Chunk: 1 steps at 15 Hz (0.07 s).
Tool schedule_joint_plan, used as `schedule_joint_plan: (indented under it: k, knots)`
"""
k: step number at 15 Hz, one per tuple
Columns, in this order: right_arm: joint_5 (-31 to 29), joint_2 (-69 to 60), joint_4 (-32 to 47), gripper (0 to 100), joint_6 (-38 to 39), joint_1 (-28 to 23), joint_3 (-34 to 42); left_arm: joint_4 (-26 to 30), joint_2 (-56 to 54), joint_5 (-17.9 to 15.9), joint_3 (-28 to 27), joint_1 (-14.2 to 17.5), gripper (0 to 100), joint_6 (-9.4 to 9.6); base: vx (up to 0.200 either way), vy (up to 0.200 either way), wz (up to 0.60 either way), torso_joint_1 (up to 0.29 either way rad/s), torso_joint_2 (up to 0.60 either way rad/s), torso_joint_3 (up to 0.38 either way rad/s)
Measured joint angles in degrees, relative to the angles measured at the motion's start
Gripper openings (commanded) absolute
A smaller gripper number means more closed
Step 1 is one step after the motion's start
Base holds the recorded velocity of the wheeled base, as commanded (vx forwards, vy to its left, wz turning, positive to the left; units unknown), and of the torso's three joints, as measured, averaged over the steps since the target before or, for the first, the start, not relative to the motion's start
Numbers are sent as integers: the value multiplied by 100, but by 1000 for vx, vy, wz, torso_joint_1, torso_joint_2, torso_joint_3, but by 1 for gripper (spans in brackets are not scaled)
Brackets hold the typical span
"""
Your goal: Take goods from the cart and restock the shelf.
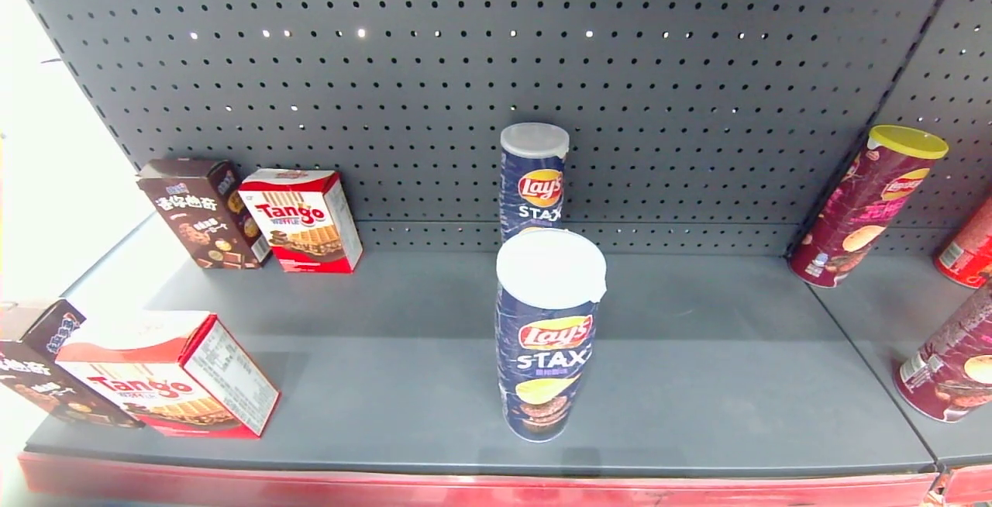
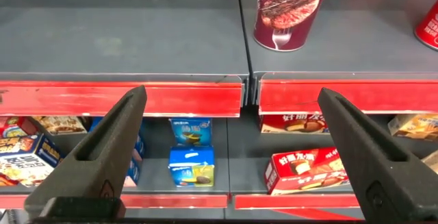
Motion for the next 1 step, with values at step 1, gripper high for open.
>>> schedule_joint_plan:
  k: [1]
  knots:
    - [-1,0,0,100,5,-2,0,-2,0,2,0,0,100,0,0,0,0,0,0,0]
